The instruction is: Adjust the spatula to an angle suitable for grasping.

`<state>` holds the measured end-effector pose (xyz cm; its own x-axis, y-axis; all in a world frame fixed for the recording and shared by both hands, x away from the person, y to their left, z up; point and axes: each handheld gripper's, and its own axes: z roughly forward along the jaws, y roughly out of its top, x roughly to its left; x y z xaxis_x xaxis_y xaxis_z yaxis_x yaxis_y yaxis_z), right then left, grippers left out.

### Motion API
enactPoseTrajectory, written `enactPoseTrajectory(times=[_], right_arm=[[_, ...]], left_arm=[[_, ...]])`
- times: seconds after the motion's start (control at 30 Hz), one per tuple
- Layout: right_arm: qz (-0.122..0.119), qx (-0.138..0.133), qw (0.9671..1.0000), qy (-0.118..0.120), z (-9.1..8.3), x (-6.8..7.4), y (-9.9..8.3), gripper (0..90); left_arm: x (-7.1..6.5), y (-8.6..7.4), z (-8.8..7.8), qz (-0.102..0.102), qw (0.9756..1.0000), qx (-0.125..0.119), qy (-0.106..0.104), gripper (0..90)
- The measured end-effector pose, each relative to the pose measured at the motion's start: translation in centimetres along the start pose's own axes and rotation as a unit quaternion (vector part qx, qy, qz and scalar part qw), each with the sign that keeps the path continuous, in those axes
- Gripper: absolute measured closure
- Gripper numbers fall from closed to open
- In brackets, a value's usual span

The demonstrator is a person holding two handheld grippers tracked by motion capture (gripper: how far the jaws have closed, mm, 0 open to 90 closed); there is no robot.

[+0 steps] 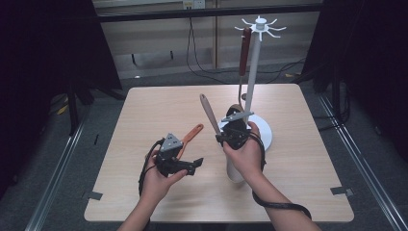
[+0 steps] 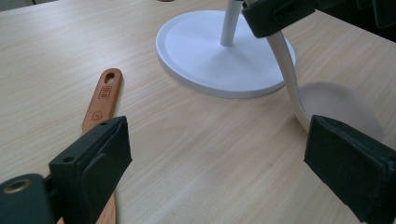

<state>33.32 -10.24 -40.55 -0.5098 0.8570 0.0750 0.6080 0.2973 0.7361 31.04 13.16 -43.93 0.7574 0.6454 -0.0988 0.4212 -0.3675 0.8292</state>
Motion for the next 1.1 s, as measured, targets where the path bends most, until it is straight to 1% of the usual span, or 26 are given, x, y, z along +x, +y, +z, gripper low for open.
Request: enactPoseTrajectory(times=[0.07,0.23,0.33,0.5,0.57,0.63,0.7,0.73,0.83,0.87,0.9,0.97,1.1], right_arm=[[0.005,-0.019,0.9998,0.000,-0.4,0.1,-0.1,79.6],[0.003,-0.060,0.9981,-0.012,-1.2,0.4,-0.3,79.6],[0.008,-0.086,0.9961,-0.016,-1.6,0.4,-0.5,79.6],[0.011,-0.114,0.9933,-0.015,-2.2,0.4,-0.6,79.6],[0.011,-0.126,0.9917,-0.018,-2.4,0.4,-0.7,79.6],[0.011,-0.136,0.9905,-0.020,-2.7,0.5,-0.7,79.6],[0.009,-0.149,0.9885,-0.024,-2.8,0.4,-0.8,79.6],[0.012,-0.153,0.9879,-0.026,-3.0,0.5,-0.8,79.6],[0.019,-0.164,0.9860,-0.023,-3.2,0.4,-0.9,79.6],[0.017,-0.166,0.9857,-0.022,-3.3,0.3,-1.0,79.6],[0.019,-0.173,0.9845,-0.023,-3.4,0.4,-1.0,79.5],[0.014,-0.186,0.9823,-0.021,-3.6,0.3,-1.1,79.5],[0.019,-0.208,0.9775,-0.026,-3.9,0.3,-1.4,79.5]], left_arm=[[0.0,0.0,0.0,0.000,1.0000,-0.001,0.001,6.9],[0.0,0.0,0.0,-0.001,1.0000,-0.003,0.001,6.9],[-0.1,0.1,0.0,0.000,1.0000,-0.002,0.000,7.0],[-0.2,0.0,0.1,-0.001,1.0000,0.001,0.001,6.9],[-0.1,0.0,0.1,0.004,1.0000,0.001,0.000,7.0],[-0.1,0.0,0.1,0.003,1.0000,0.002,0.000,6.9],[-0.1,0.0,0.1,0.003,1.0000,0.002,0.000,7.0],[-0.1,0.0,0.1,0.003,1.0000,0.002,0.000,7.0],[-0.1,0.0,0.1,0.002,1.0000,0.002,0.000,6.9],[-0.1,0.0,0.1,0.002,1.0000,0.002,0.000,7.0],[-0.1,0.0,0.1,0.003,1.0000,0.001,0.000,6.9],[-0.1,0.0,0.1,0.002,1.0000,0.001,0.000,6.9],[-0.1,-0.1,0.2,0.000,1.0000,0.002,-0.001,6.9]])
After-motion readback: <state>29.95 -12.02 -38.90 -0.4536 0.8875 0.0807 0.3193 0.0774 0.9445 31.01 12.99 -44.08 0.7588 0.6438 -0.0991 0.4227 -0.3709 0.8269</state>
